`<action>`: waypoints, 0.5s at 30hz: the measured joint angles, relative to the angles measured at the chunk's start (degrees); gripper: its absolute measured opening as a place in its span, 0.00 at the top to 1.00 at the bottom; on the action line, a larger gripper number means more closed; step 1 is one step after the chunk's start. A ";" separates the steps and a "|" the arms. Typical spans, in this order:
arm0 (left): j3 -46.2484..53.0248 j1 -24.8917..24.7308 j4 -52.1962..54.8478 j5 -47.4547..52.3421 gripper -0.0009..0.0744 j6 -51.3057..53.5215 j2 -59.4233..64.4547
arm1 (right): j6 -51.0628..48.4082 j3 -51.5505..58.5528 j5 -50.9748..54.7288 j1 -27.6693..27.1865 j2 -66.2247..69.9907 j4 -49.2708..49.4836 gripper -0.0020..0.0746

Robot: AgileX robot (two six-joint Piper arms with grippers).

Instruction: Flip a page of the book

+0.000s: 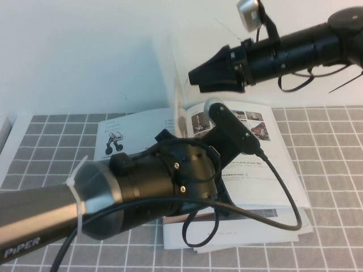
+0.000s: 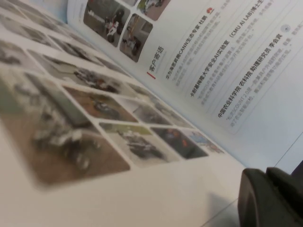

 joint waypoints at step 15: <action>6.28 1.80 -0.48 3.57 0.99 -7.33 1.31 | 2.59 -2.62 0.82 -0.88 -0.27 -34.32 0.81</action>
